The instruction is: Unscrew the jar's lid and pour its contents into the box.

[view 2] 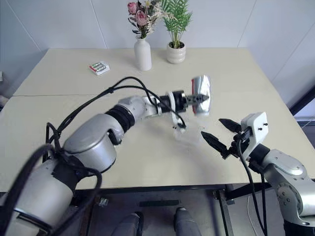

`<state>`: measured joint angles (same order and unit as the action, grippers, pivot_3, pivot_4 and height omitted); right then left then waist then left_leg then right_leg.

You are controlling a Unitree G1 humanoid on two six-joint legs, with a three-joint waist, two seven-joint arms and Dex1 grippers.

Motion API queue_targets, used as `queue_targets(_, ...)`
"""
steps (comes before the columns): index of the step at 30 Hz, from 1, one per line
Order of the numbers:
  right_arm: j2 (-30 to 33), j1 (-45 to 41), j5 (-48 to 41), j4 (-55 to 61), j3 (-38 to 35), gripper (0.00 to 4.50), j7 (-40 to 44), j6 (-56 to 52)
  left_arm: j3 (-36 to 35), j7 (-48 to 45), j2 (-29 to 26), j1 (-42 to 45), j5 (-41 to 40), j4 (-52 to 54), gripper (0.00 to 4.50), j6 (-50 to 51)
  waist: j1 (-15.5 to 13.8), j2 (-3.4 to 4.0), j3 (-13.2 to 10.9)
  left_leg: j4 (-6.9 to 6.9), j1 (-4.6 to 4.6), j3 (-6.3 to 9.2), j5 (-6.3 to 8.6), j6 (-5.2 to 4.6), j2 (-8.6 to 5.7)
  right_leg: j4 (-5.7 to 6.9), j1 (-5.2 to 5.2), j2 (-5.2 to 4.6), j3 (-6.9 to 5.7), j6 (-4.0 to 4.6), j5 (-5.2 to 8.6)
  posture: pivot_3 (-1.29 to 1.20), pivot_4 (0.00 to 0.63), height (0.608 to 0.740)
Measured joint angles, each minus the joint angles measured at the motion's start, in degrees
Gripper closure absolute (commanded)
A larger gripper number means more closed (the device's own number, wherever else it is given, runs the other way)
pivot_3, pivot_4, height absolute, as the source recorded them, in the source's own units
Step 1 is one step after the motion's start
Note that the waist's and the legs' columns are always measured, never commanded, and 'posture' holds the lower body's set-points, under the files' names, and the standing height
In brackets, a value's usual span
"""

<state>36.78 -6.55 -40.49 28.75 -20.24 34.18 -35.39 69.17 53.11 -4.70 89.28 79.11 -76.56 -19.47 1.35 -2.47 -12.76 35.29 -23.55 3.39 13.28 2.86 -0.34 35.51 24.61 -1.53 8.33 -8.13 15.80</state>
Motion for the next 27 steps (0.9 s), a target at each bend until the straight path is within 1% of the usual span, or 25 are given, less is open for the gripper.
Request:
queue_targets(5, -0.3, 0.6, -0.9, 0.4, 0.0, 0.04, -0.9, -0.1, 1.5, 1.7, -0.3, 0.1, 1.8, -1.2, 2.52, 3.5, 0.0, 0.0, 0.0, 0.01, 0.01, -0.06, 0.08, -0.07, 0.0, 0.0, -0.01, -0.01, 0.06, -0.04, 0.02, 0.0, 0.15, 0.74)
queue_targets(11, -0.9, 1.4, -1.7, 0.4, 0.0, 0.04, -1.1, -0.1, 1.2, 2.3, -0.3, 0.7, 1.6, -1.1, 2.52, 3.0, 0.1, 0.0, 0.0, 0.15, 0.06, -0.13, 0.08, -0.07, 0.0, 0.09, -0.03, -0.01, 0.12, -0.04, 0.02, 0.0, 0.15, 0.74)
queue_targets(15, -0.9, 1.4, -1.7, 0.2, 0.0, 0.04, -0.6, -0.1, -1.1, 2.4, -0.9, 0.9, -0.2, -0.7, 2.52, -1.2, 0.2, 0.0, 0.0, 0.26, 0.08, -0.15, 0.08, -0.08, 0.0, 0.16, -0.05, -0.01, 0.14, -0.05, 0.02, 0.0, 0.15, 0.74)
queue_targets(18, -0.6, 1.4, -1.7, 0.1, 0.0, 0.04, 0.3, 0.0, -4.7, 0.1, -2.4, 0.9, -4.3, -0.6, 2.52, -7.5, 0.2, 0.0, 0.0, 0.32, 0.1, -0.2, 0.09, -0.08, 0.0, 0.25, -0.05, -0.01, 0.18, -0.05, 0.01, 0.0, 0.15, 0.74)
queue_targets(19, -0.4, 1.4, -1.8, 0.1, 0.0, 0.04, 0.7, 0.0, -7.6, -2.4, -3.2, 0.8, -7.0, -0.6, 2.52, -10.1, 0.2, 0.0, 0.0, 0.33, 0.13, -0.23, 0.08, -0.08, 0.0, 0.28, -0.05, -0.01, 0.2, -0.05, 0.01, 0.0, 0.15, 0.74)
queue_targets(20, -0.3, 1.3, -1.8, -0.1, 0.1, 0.04, 1.2, 0.0, -11.5, -6.9, -4.0, 0.2, -11.2, -0.5, 2.52, -13.1, 0.3, 0.01, 0.0, 0.34, 0.15, -0.25, 0.08, -0.08, 0.0, 0.3, -0.06, -0.01, 0.21, -0.05, 0.01, 0.0, 0.15, 0.74)
queue_targets(21, -0.2, 0.7, -1.8, -0.8, 0.3, 0.04, 2.0, 0.1, -21.8, -17.1, -5.7, -1.9, -21.7, -0.5, 2.52, -17.3, 0.5, 0.04, 0.0, 0.32, 0.28, -0.47, 0.08, -0.08, 0.02, 0.37, -0.06, -0.01, 0.3, 0.0, -0.01, 0.0, 0.15, 0.74)
queue_targets(22, -0.1, 0.4, -1.8, -1.2, 0.3, 0.04, 2.4, 0.2, -26.8, -22.4, -6.7, -2.9, -27.1, -0.7, 2.52, -18.7, 0.6, 0.03, 0.0, 0.33, 0.31, -0.55, 0.08, -0.08, 0.07, 0.39, -0.05, -0.01, 0.31, 0.03, -0.03, 0.0, 0.15, 0.74)
queue_targets(23, -0.1, 0.2, -1.8, -1.9, 0.4, 0.04, 2.8, 0.2, -33.0, -29.7, -8.0, -4.2, -33.9, -0.7, 2.52, -20.1, 0.7, 0.04, 0.0, 0.33, 0.35, -0.55, 0.07, -0.09, 0.09, 0.42, -0.06, 0.01, 0.32, 0.06, -0.05, 0.0, 0.15, 0.74)
queue_targets(24, -0.1, -0.1, -1.8, -2.6, 0.7, 0.04, 3.2, 0.2, -40.9, -39.1, -9.1, -5.7, -42.5, -0.7, 2.52, -19.8, 0.7, 0.05, 0.0, 0.36, 0.36, -0.57, 0.05, -0.1, 0.09, 0.48, -0.05, 0.02, 0.32, 0.07, -0.06, 0.0, 0.15, 0.74)
queue_targets(26, -0.1, -0.6, -1.8, -2.8, 1.2, 0.04, 3.9, 0.3, -48.9, -50.5, -10.0, -7.3, -51.2, -0.6, 2.52, -17.8, 0.5, 0.07, 0.0, 0.45, 0.36, -0.54, 0.04, -0.12, 0.09, 0.53, -0.07, 0.02, 0.31, 0.07, -0.07, 0.0, 0.15, 0.74)
queue_targets(27, 0.0, -1.7, -1.7, -3.4, 1.9, 0.04, 4.6, 0.6, -54.4, -57.6, -10.1, -8.7, -57.4, 0.0, 2.52, -15.4, 0.4, 0.09, 0.1, 0.54, 0.34, -0.53, 0.04, -0.13, 0.08, 0.53, -0.11, 0.02, 0.31, 0.03, -0.1, 0.0, 0.15, 0.74)
